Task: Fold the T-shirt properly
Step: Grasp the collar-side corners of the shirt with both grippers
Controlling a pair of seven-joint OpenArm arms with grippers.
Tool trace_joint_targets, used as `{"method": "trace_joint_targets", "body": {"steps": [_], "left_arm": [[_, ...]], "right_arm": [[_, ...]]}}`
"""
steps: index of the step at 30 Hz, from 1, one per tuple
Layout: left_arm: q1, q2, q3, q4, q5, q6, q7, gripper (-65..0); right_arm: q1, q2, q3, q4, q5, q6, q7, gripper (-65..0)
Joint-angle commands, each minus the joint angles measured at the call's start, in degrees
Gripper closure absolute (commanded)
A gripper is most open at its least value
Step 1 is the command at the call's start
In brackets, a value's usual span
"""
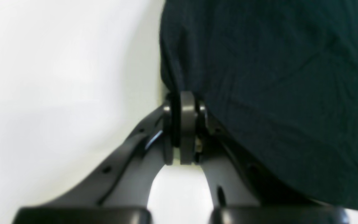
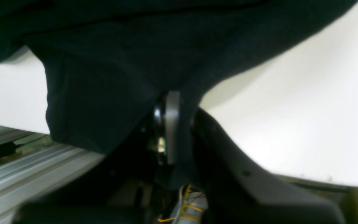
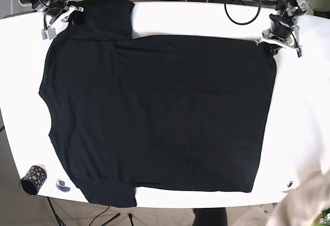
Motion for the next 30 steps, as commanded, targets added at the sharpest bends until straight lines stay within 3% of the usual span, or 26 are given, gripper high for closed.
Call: {"method": "trace_joint_targets", "body": {"steps": [1,9,15,22,28,30], "left_arm": [[1.53,-0.56,-0.29,3.85,-0.92,-0.39,-1.17,-0.6],[7.42,-0.47,-2.48,10.79,-0.92,-0.66,-1.17,-0.6],[11.03,-0.3,-8.55,11.94,-0.92,-6.9,-1.17,-0.6],[12.43,-0.3,-11.45,11.94,-0.74,-11.38,-1.17,-0.6],[8.12,-0.3,-11.01,12.9,-0.74,-11.73,-0.91,-0.6],[5.66,-0.3,-11.01,13.43,-0.83,-11.73,1.47,-0.6]], "right_arm": [[-0.5,0.85,0.42,3.7,1.37,0.1,0.64,-0.8],[-4.37,-1.61,-0.02,11.52,1.11,0.1,0.29,-0.8],[-8.85,-4.07,-0.11,16.98,1.46,0.1,0.2,-0.8],[-9.99,-3.9,0.33,19.09,1.46,0.1,0.2,-0.6],[-5.6,-3.9,0.16,19.09,1.46,0.1,0.2,-0.6],[-3.75,-3.9,0.16,18.91,1.46,0.1,0.2,-0.6]]}}
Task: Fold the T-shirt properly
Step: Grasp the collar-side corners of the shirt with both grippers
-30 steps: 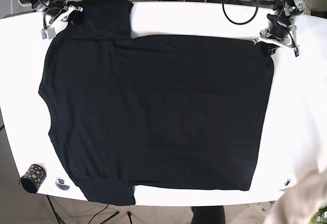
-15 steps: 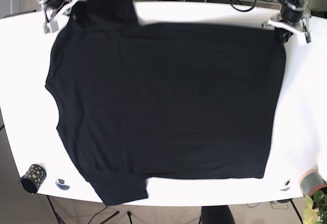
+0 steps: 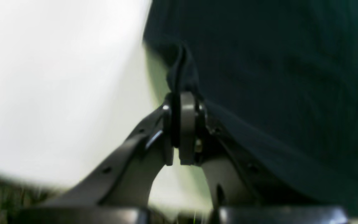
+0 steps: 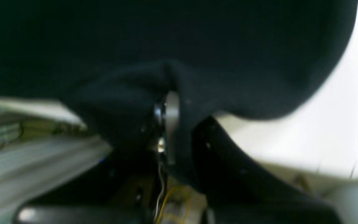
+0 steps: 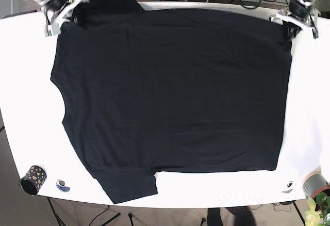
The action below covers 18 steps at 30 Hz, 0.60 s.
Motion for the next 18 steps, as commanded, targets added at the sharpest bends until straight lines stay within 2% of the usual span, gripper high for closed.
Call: {"method": "trace_joint_targets", "body": {"steps": [1,5,9,14,18], "left_arm": [[-2.94,-0.76,-0.17,2.22,-1.24,-0.48,1.87,-0.6],[-11.11,-1.02,-0.43,2.31,-0.98,-0.48,8.46,-0.6],[-16.92,-1.02,-0.26,2.22,-0.89,-0.3,12.24,-0.6],[-22.28,-1.02,-0.17,1.52,-0.28,-0.21,13.47,-0.8],[-25.62,-1.63,1.5,-1.74,3.77,-0.57,13.47,-0.8]], "right_arm": [[1.81,0.67,0.09,0.9,0.54,0.1,1.05,-0.6],[6.64,0.67,-0.08,0.28,0.28,0.1,1.05,-0.6],[11.13,0.85,-0.17,-3.41,0.28,0.1,0.97,-0.6],[16.93,2.25,-0.26,-9.21,0.28,0.1,-0.09,-0.6],[22.12,3.4,-0.26,-13.69,0.19,0.1,-0.09,-0.6]]}}
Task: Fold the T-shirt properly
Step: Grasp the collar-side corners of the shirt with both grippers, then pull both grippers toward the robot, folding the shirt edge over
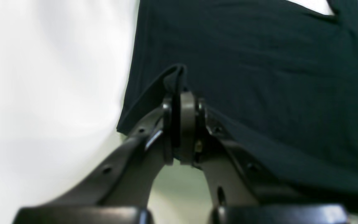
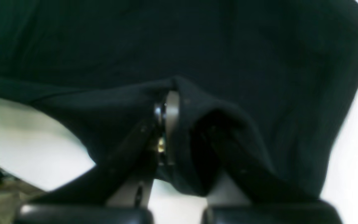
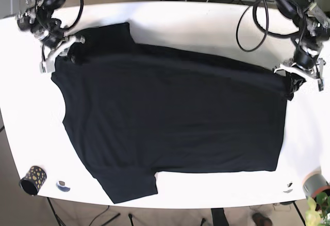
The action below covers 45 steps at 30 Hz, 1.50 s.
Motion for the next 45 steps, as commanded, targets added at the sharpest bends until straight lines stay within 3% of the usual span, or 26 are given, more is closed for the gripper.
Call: {"method": "trace_joint_targets", "body": {"steps": [1,13,25,31,39,42,45], "left_arm": [[-1.67,-1.35,0.32,-1.3,0.82,-0.28,-1.06,-0.8],[-8.7,-3.02,1.02,-9.92,1.52,-0.11,-1.24,-0.8],[-15.03,-8.03,0.76,-21.26,1.52,0.07,-1.41,-0.6],[-16.44,-8.83,1.11,-26.01,1.52,0.07,-5.9,-0.8],[-18.98,-9.09,1.2,-30.49,1.52,0.07,-6.69,-1.3],[-20.48,-10.85,1.46,-32.86,1.61,0.07,-6.69,-7.5],[-21.8,-11.46,2.34,-34.97,1.52,0.07,-6.69,-23.7]], "right_arm": [[2.8,2.07,0.13,-1.59,1.46,0.17,1.2,-0.6],[15.72,6.46,-6.11,-16.36,1.37,0.17,3.13,-0.6],[22.76,12.88,-16.48,-31.92,1.37,0.17,14.39,-0.6],[26.1,14.46,-20.53,-37.9,1.37,0.17,18.17,-0.8],[28.21,16.75,-27.03,-41.41,1.37,0.17,24.23,-0.8],[29.35,17.27,-27.47,-43.0,1.37,0.17,25.46,-2.7],[29.52,18.77,-27.47,-43.26,0.58,0.17,26.52,-18.1]]}}
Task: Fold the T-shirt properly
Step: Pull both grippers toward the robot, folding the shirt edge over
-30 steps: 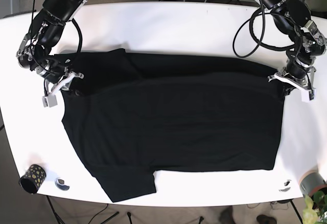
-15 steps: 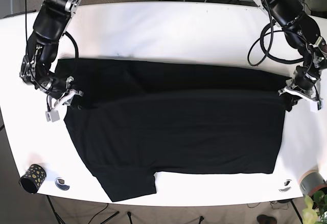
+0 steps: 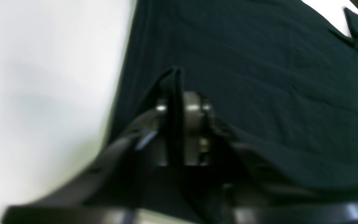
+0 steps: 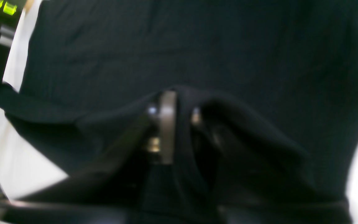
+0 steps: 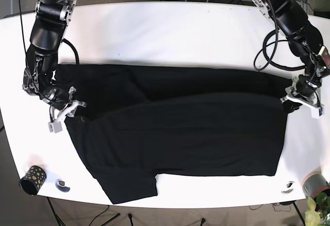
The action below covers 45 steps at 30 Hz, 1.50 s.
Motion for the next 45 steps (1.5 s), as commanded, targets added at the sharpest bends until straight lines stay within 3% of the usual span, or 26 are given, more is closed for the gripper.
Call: {"method": "trace_joint_targets", "body": {"steps": [1,5,7,14,24,29,35,42,45], "left_arm": [[-1.82,-1.85,0.07,-0.24,-1.34,-0.39,-1.31,-30.1],[-1.82,-2.82,0.33,-0.33,-1.34,-0.39,-1.31,-52.2],[-1.82,-3.78,0.33,-0.6,-1.25,-0.39,-1.31,-52.9],[1.43,-6.86,0.68,-0.24,-1.25,-0.39,-2.98,-52.9],[11.89,-9.76,9.48,-0.6,-1.17,-0.39,-21.09,-52.9],[14.27,-9.41,10.09,-0.68,4.9,-0.39,-28.65,-52.9],[14.18,-7.39,9.83,-2.27,10.35,-0.39,-31.9,-52.9],[14.18,-7.3,10.27,-3.15,10.44,-0.39,-32.96,-53.1],[14.18,-7.3,10.27,-3.32,10.44,-0.39,-32.87,-53.2]], "right_arm": [[1.79,2.68,0.38,1.02,-0.54,0.58,1.43,-26.2],[1.52,3.21,0.64,3.22,-4.24,0.58,1.52,-56.3],[0.56,4.27,0.73,5.33,-5.47,0.58,1.52,-61.5],[-6.74,6.38,3.98,13.59,-9.6,0.58,1.52,-54.2],[-14.74,4.18,11.54,19.48,-22.35,0.58,1.52,-53.9],[-15.97,2.6,12.51,19.13,-25.6,0.58,1.96,-53.9],[-16.41,-0.04,12.33,18.08,-28.59,0.58,3.36,-53.4],[-16.41,-1.1,12.42,15.09,-29.03,0.58,4.68,-53.1],[-16.5,-1.8,12.42,15.09,-29.11,0.58,4.68,-48.5]]}}
